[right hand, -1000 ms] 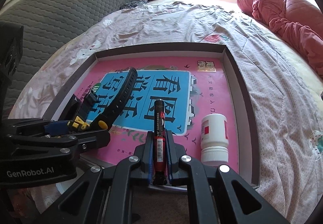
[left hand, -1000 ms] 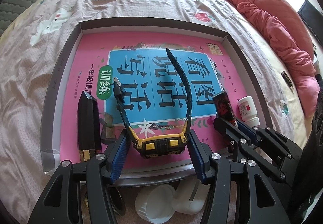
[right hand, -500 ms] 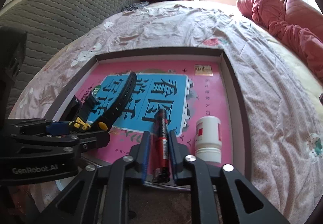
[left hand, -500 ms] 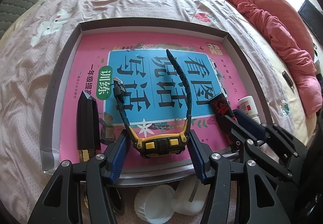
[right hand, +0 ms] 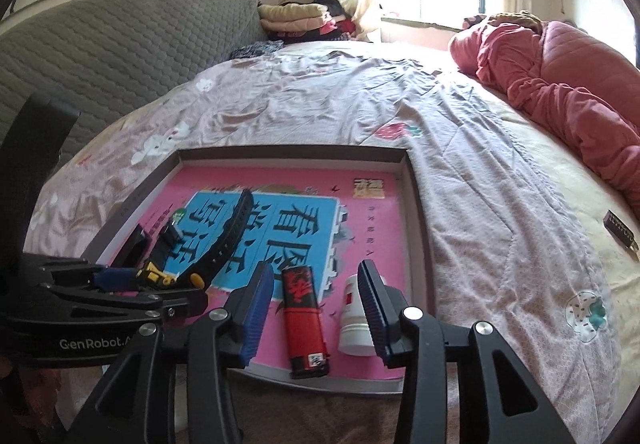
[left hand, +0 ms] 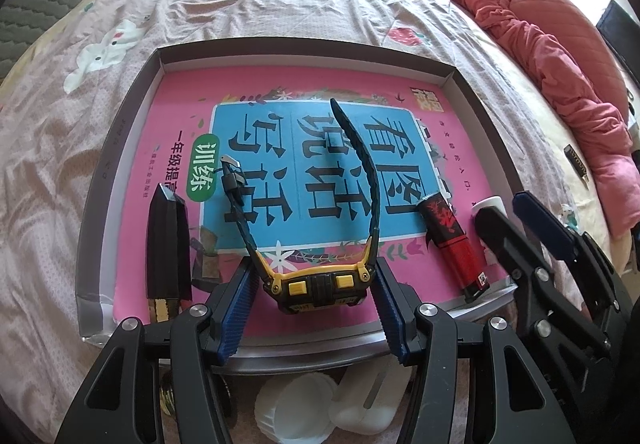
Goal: Organize rigid objects
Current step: 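Lower the watch into the tray and open the left gripper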
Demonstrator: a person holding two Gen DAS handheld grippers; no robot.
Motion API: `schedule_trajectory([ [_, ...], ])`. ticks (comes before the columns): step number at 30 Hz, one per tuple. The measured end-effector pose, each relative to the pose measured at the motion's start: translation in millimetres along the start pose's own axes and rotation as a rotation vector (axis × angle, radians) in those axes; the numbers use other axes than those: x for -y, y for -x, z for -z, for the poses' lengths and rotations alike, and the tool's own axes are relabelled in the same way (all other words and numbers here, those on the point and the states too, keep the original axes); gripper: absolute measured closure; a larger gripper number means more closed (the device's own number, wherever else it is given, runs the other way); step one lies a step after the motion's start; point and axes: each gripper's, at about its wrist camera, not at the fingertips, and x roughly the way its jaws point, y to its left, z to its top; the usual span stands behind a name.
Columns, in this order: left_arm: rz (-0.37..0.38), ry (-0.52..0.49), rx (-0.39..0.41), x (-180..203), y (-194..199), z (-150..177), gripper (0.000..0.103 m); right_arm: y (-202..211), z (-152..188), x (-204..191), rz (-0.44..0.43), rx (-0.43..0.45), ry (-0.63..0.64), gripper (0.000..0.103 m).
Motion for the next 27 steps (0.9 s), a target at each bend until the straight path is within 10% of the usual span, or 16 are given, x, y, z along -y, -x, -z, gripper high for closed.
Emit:
schedule_trajectory([
  [27,0.008,0.017,-0.008,5,-2,-2,0.044,4,-1,21,0.053,0.028,-0.079,0.051],
])
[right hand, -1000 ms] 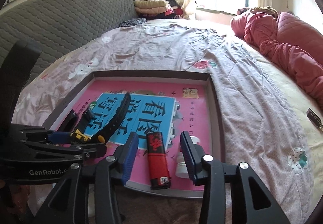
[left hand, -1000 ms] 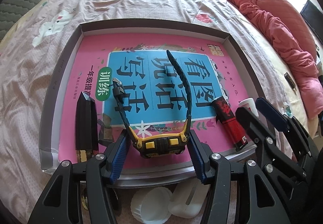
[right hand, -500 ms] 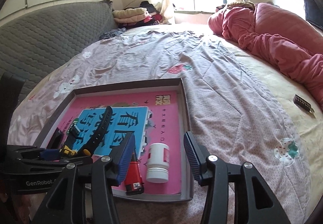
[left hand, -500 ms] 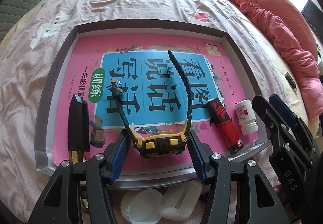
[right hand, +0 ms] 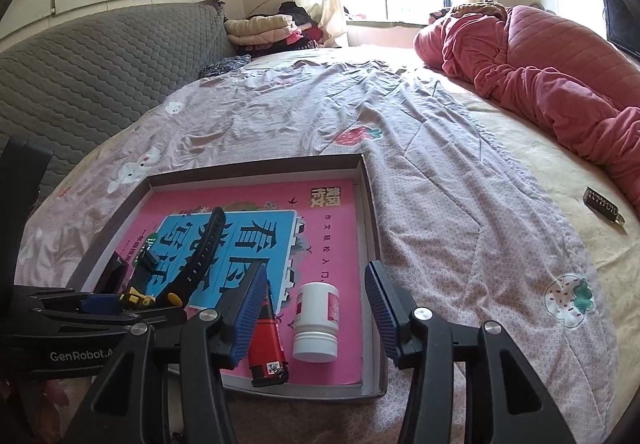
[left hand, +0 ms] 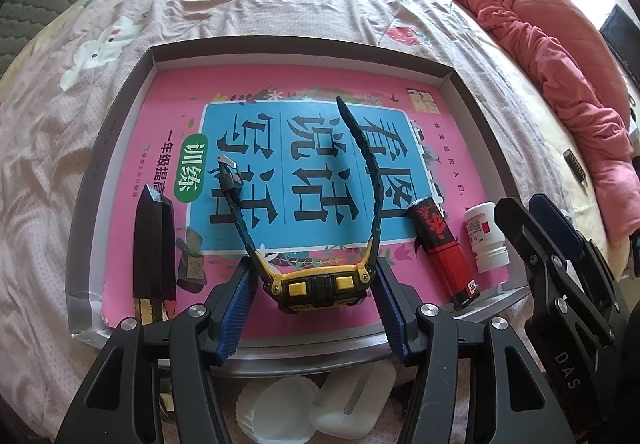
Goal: Organize rigid objects
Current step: 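Lower the watch into the tray and open the left gripper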
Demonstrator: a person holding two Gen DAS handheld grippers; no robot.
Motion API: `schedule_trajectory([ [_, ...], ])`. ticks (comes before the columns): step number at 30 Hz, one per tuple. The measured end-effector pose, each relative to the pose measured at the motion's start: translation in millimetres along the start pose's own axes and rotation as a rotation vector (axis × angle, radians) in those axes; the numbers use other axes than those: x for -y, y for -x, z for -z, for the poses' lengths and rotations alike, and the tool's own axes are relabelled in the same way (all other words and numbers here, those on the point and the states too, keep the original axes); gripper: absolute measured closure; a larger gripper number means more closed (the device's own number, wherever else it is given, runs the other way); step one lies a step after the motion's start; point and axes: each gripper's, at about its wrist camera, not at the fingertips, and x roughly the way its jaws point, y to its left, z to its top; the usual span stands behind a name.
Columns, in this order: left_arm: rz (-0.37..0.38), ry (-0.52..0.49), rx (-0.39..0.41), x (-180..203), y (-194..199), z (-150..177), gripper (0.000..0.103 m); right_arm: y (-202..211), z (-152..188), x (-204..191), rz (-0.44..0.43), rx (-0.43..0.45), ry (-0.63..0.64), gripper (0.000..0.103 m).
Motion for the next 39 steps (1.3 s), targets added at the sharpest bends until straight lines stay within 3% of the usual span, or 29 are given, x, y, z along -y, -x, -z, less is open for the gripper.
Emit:
schedule_trajectory([
  [4,0.012,0.014,0.001,-3,0,-1,0.044,2,0,-3,-0.001,0.009,0.014,0.044],
  [28,0.017,0.002,0.031,-3,7,-1,0.043,-4,2,-6,-0.011,-0.021,0.023,0.042],
  [32,0.014,0.01,0.048,-5,13,-1,0.032,-4,1,-6,-0.012,-0.021,0.019,0.041],
  [39,0.004,0.015,0.07,-10,23,0,0.031,-2,1,-10,-0.021,-0.011,0.035,0.041],
])
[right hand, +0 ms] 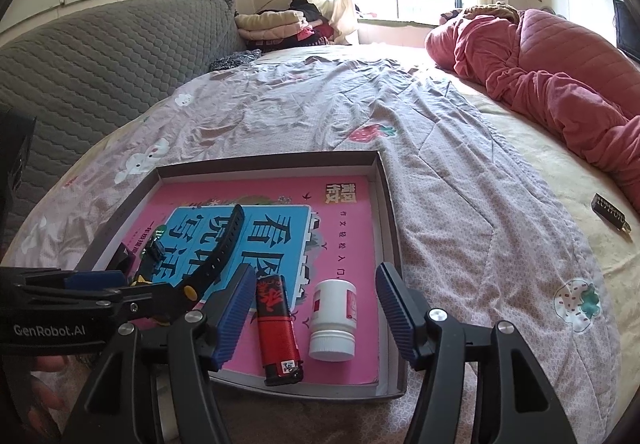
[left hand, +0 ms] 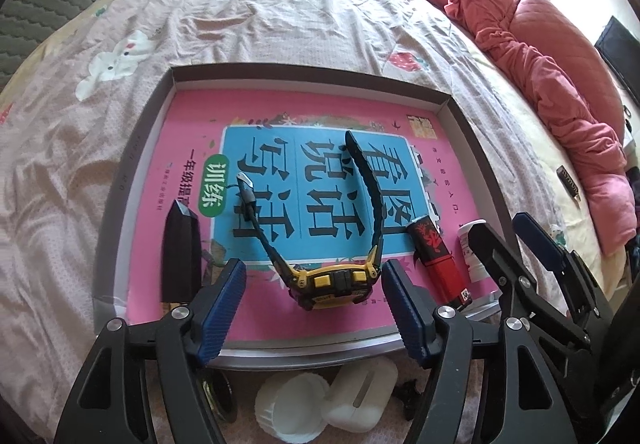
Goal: Organize rigid objects
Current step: 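Lower the watch into the tray and open the left gripper, then withdraw both open grippers back from the tray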
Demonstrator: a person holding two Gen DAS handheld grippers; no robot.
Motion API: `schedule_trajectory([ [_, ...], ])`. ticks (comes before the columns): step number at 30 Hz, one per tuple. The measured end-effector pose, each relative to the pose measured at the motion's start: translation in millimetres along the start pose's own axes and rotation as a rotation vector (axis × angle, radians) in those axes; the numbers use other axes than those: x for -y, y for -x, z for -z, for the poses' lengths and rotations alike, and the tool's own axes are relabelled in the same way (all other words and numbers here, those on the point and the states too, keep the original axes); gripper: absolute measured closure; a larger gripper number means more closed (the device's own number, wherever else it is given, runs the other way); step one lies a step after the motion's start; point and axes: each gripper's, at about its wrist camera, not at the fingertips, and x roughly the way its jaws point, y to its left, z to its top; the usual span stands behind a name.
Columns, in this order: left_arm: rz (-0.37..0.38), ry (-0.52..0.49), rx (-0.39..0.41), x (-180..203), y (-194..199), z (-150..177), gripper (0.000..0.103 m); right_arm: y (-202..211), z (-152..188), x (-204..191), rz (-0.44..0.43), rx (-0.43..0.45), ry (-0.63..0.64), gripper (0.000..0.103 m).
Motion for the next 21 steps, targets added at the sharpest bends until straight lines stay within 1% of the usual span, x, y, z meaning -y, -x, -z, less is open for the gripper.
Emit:
schedule_trajectory([
  [6,-0.001,0.003,0.029,-2,13,2,0.029,4,0,-3,-0.004,0.016,0.011,0.041],
  [13,-0.02,0.005,0.059,-7,27,6,0.027,9,-2,-1,0.003,0.038,0.004,0.041],
  [16,-0.025,0.016,0.085,-11,36,6,0.026,12,-3,2,0.008,0.052,-0.003,0.041],
  [18,-0.029,0.019,0.102,-13,42,6,0.025,16,-4,4,0.015,0.07,-0.016,0.041],
  [21,-0.036,0.014,0.105,-16,49,7,0.025,23,-7,12,0.012,0.105,-0.055,0.041],
])
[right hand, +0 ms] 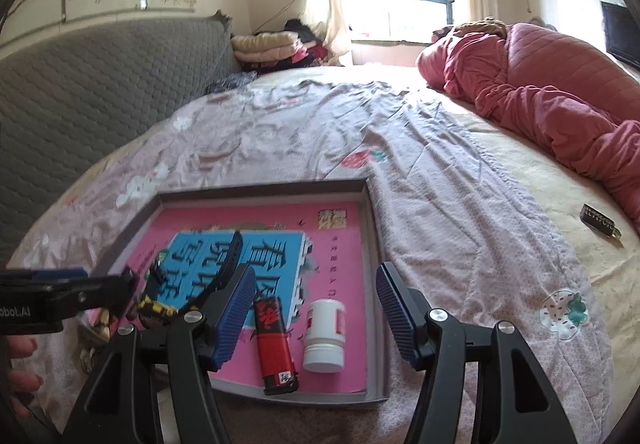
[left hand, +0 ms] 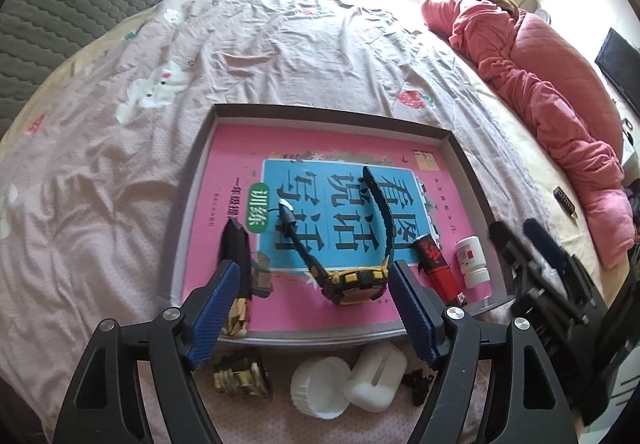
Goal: Organize rigid objects
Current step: 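Withdraw both open grippers back from the tray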
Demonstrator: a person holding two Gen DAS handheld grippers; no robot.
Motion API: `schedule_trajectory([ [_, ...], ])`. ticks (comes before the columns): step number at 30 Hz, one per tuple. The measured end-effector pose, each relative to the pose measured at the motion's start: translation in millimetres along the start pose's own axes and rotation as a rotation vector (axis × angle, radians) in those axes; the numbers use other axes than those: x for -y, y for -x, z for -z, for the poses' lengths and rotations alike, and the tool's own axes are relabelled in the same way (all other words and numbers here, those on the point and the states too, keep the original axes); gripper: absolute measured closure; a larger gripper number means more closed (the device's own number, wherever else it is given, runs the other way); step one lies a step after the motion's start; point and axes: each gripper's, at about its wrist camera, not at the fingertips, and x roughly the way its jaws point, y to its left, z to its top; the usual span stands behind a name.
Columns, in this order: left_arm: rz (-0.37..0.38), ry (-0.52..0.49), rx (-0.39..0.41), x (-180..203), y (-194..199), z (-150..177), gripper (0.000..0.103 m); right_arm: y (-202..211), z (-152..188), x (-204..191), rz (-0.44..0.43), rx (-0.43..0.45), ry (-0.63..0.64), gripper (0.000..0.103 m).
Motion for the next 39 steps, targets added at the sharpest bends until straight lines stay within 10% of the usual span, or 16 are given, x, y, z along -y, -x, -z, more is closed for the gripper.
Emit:
schedule_trajectory([
  [16,-0.046,0.023,0.022,-31,45,25,0.025,39,6,-6,-0.035,0.098,0.001,0.04],
  [39,0.015,0.056,-0.021,-44,60,73,0.025,81,65,-58,-0.05,-0.047,0.09,0.04],
])
